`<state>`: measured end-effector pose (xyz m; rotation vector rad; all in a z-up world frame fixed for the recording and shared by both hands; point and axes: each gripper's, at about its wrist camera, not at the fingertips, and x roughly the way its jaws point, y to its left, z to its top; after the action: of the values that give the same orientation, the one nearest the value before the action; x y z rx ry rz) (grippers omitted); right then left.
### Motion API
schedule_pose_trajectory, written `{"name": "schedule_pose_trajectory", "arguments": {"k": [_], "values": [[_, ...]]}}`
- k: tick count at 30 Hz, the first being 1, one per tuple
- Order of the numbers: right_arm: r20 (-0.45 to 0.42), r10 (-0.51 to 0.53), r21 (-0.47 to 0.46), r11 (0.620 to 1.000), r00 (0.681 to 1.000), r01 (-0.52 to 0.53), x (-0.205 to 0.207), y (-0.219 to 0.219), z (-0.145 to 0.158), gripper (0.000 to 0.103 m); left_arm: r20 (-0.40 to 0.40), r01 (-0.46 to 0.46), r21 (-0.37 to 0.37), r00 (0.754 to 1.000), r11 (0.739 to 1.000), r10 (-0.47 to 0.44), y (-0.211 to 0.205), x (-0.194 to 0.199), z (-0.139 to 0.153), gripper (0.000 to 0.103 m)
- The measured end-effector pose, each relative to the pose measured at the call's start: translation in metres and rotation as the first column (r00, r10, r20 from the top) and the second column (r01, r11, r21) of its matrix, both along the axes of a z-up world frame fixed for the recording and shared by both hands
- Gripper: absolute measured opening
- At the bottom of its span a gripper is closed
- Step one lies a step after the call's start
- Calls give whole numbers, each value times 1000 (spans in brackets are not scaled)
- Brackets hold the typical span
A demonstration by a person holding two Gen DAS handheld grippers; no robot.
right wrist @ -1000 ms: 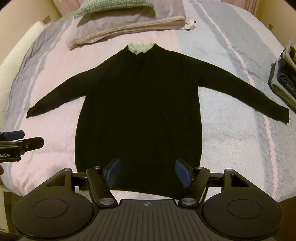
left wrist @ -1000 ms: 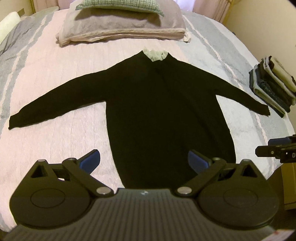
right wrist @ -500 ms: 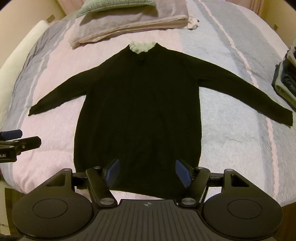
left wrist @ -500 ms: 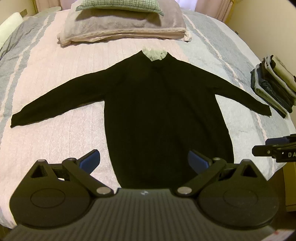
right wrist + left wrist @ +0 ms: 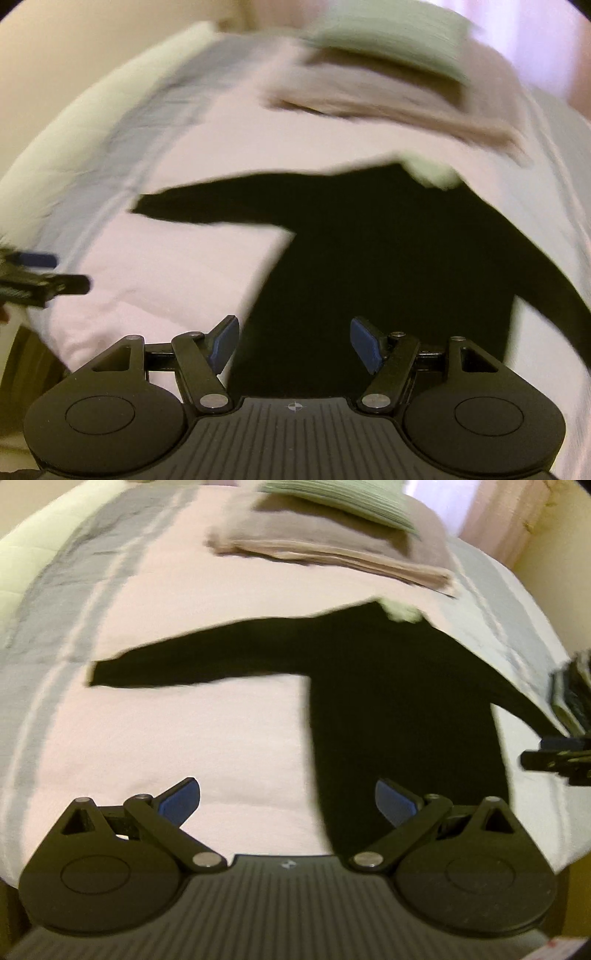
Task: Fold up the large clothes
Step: 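Grasp a sleeve with the right gripper and fold it across the body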
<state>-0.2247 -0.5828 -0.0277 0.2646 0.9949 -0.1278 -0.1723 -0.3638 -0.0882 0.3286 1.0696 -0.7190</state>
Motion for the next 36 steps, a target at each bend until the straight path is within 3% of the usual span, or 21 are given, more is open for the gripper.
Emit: {"name": "schedule_pose_trajectory", "arguments": {"k": [6, 12, 13, 15, 19, 26, 27, 28, 29, 32, 36], "values": [[83, 161, -95, 984, 983, -153, 121, 108, -22, 64, 78, 21, 65, 997, 998, -26, 72, 123, -19, 99], [67, 329, -194, 930, 942, -312, 247, 204, -104, 64, 116, 159, 82, 979, 984, -168, 123, 253, -67, 99], [63, 360, -215, 916, 931, -339, 263, 216, -117, 62, 119, 188, 88, 973, 978, -198, 128, 272, -76, 99], [57, 429, -247, 881, 902, -403, 293, 239, -148, 48, 124, 252, 108, 956, 962, -264, 134, 305, -94, 99], [30, 517, -293, 823, 856, -486, 340, 269, -202, 44, 135, 353, 128, 920, 927, -369, 142, 353, -125, 99], [-112, 619, -452, 665, 778, -594, 380, 301, -279, 44, 130, 372, 150, 911, 916, -391, 150, 404, -163, 99], [-110, 622, -471, 654, 776, -591, 381, 302, -283, 38, 129, 374, 155, 910, 915, -394, 150, 406, -166, 99], [-99, 620, -479, 656, 778, -584, 382, 301, -284, 28, 124, 376, 159, 910, 913, -396, 150, 408, -169, 99], [-91, 616, -472, 665, 782, -579, 383, 301, -283, 0, 119, 379, 159, 909, 911, -399, 150, 409, -172, 99], [-5, 585, -443, 726, 811, -526, 382, 289, -260, 1, 111, 385, 158, 908, 909, -404, 150, 410, -174, 99], [165, 419, -285, 887, 893, -363, 371, 243, -206, 1, 98, 391, 138, 909, 910, -405, 146, 407, -161, 99]]}}
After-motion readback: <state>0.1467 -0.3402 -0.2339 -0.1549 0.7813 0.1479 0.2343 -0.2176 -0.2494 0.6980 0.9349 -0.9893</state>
